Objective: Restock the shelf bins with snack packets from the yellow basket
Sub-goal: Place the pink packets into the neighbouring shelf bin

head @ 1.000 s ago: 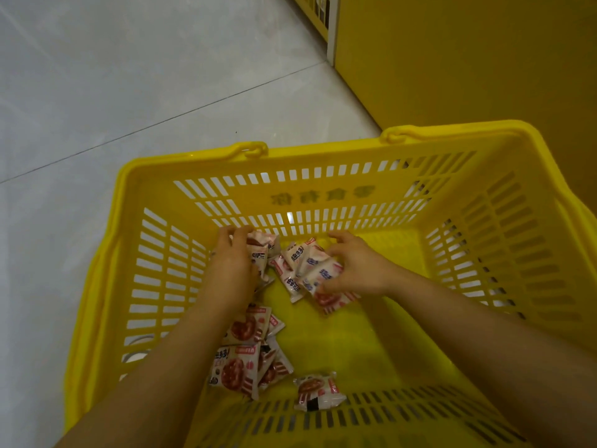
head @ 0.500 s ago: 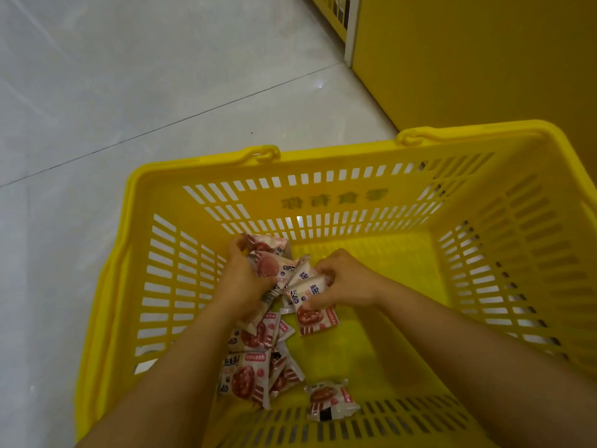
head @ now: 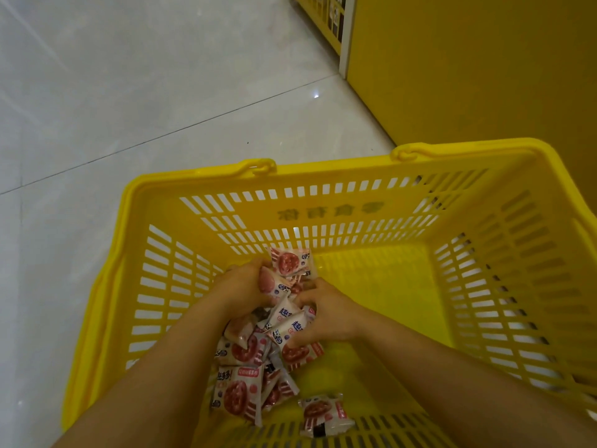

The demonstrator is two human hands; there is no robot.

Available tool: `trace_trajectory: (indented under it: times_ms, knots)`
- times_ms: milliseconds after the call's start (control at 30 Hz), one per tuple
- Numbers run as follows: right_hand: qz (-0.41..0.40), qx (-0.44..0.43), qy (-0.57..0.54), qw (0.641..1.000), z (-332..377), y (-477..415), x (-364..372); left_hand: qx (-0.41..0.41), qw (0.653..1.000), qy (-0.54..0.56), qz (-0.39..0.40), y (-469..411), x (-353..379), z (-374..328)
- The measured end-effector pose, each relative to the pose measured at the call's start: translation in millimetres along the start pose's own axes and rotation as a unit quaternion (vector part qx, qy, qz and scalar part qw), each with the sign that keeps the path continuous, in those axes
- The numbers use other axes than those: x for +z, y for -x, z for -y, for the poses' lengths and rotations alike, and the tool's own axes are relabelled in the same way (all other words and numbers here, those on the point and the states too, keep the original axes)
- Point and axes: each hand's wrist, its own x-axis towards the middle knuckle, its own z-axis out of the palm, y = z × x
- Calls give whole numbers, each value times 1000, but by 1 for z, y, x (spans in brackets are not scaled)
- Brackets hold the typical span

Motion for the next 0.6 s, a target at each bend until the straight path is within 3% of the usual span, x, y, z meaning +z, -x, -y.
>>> trace_trajectory:
  times_ms: [133,367,500,600]
  knots:
    - [-9,-11,-72,997,11,5,4,29,998,47,-6,-1,-4,-2]
    - [22,22,-84,996,-4,24,-28,50,987,150,41,4,-6,-13]
    - [5,73,-73,995,-28,50,-76,81,992,87,33,5,-2,-25]
    - [0,117,25,993,-38,66,-112,89,993,76,25,3,6,-29]
